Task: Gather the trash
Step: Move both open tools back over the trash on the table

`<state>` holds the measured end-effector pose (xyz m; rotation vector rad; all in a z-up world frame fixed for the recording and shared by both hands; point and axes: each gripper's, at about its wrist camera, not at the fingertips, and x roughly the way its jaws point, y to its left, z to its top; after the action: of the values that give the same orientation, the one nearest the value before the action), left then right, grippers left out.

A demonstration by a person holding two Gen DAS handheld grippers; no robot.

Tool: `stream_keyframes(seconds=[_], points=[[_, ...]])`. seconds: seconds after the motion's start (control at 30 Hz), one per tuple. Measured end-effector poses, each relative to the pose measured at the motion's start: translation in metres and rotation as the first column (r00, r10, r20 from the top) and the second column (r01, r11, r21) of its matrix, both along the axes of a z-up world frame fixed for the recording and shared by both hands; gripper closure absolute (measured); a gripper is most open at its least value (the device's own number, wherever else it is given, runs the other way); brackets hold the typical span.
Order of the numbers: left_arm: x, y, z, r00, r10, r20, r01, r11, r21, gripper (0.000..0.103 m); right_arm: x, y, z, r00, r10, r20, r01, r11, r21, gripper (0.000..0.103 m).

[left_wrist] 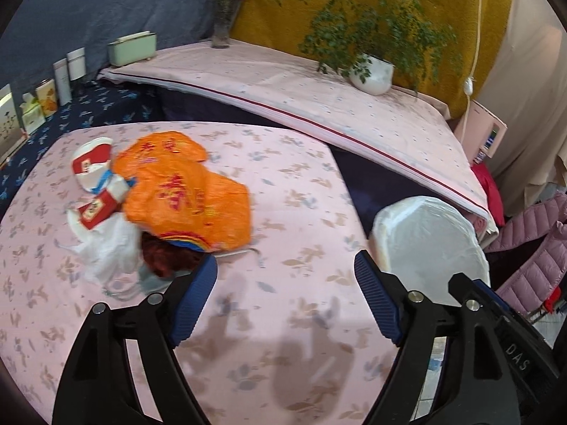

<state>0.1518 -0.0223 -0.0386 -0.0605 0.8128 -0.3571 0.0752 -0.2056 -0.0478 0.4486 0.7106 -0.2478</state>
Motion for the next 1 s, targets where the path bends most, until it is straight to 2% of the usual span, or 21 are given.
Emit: stream_keyframes(seconds=[0.27,0.67,1.0], points=[[0.008,0.061,-0.011,0.994,0.111,-0.017,-0.111,0.994,0.013,0.024,0.018,0.042,0.002,0.996,0.085,-0.01,-0.085,0.996,-0.02,0.051],[0.027,0.138,-0.035,0.964,0.257,-0.072,-0.257,0.966,0.0,0.024,0.05,0.101,-0.003,0.979,0.202,-0.033,-0.203,0.979,-0.02,0.051],[0.039,0.166,-0.049,0.95,0.295,-0.101,-0.295,0.955,0.008,0.024,0.093,0.147,0.002,0.96,0.279,-0.015,-0.279,0.96,-0.017,0.039]])
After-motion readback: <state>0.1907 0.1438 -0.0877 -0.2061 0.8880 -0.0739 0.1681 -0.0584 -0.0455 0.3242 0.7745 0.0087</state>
